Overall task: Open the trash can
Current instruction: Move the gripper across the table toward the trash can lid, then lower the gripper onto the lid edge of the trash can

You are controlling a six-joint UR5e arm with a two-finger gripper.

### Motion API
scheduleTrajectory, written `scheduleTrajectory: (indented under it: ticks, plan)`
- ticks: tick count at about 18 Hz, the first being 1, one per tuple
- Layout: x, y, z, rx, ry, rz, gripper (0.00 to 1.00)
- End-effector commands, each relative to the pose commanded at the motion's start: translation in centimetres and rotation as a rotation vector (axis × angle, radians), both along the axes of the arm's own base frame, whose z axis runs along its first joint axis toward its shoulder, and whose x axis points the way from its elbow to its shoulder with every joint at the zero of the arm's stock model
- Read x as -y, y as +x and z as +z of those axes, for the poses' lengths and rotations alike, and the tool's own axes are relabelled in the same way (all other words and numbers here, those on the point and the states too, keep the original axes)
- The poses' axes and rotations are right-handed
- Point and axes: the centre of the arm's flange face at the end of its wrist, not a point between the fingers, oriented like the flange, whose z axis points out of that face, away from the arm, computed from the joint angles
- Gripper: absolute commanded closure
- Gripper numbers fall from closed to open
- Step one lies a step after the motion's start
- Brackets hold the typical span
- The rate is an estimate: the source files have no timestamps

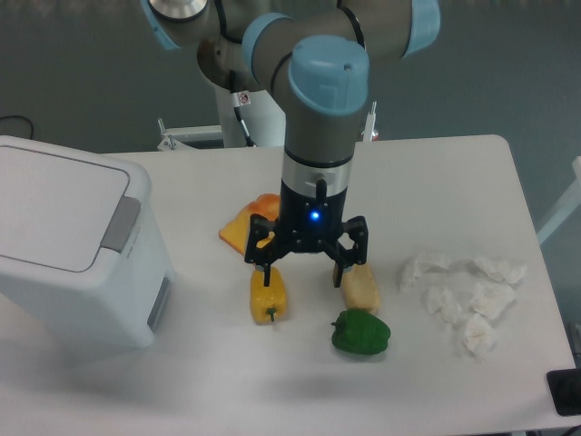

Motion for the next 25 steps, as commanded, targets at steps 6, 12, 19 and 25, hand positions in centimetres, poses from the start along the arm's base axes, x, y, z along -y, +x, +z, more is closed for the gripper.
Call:
scheduleTrajectory:
  ticks: [6, 12, 19, 25]
  plan:
    - [-0.6, 2.8, 2.4, 0.042, 0.063, 0.039, 0.00]
    - [-1.6, 7.7, 2.2, 0.122, 0.078, 0.033, 0.00]
    - [0.5, 11.4, 4.5, 0.132, 0.114, 0.031, 0.00]
    - [1.2, 12.4, 3.3, 0.146, 0.095, 0.028, 0.00]
